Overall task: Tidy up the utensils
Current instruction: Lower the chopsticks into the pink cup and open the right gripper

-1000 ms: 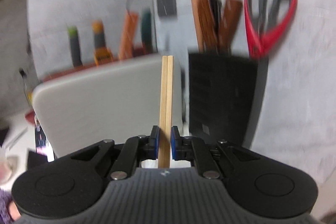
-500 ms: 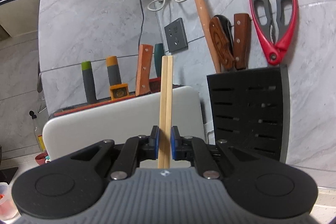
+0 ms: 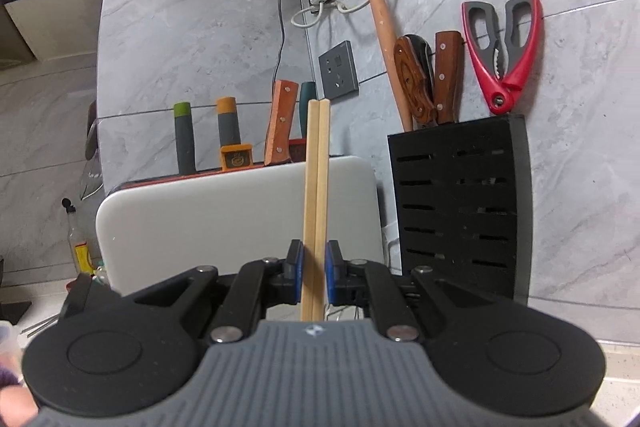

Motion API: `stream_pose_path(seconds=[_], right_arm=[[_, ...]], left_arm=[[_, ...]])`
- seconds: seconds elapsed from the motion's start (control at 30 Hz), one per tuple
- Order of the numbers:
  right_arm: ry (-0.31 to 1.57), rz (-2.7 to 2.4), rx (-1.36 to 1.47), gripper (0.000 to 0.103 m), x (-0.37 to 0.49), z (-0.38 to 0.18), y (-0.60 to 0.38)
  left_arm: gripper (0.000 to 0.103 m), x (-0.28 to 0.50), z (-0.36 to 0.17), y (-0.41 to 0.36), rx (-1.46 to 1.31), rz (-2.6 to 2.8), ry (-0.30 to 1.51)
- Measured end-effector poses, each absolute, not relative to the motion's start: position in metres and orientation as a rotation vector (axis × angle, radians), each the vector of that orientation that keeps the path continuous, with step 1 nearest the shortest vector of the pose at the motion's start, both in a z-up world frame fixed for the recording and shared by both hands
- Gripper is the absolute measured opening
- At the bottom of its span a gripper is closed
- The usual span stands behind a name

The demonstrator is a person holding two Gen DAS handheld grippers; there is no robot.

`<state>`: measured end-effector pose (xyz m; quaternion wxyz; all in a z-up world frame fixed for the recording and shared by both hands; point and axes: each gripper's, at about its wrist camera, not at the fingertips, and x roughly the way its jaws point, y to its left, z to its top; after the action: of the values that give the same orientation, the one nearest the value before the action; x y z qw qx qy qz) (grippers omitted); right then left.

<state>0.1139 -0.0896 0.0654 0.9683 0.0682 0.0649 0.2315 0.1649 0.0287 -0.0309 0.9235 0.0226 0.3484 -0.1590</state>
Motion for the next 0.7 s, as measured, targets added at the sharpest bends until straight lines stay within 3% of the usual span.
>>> stream_pose_path(seconds=[0.4,0.7], right_arm=[[0.315,0.511,0.092,0.008,0.120,0.042,-0.089],[0.346,0.508,0.069,0.010,0.120,0.049,-0.088]], left_arm=[[0.090,0.165,-0.031,0.029,0.048,-0.326,0.717],[0.090,0.165,-0.031,0.029,0.049,-0.327,0.719]])
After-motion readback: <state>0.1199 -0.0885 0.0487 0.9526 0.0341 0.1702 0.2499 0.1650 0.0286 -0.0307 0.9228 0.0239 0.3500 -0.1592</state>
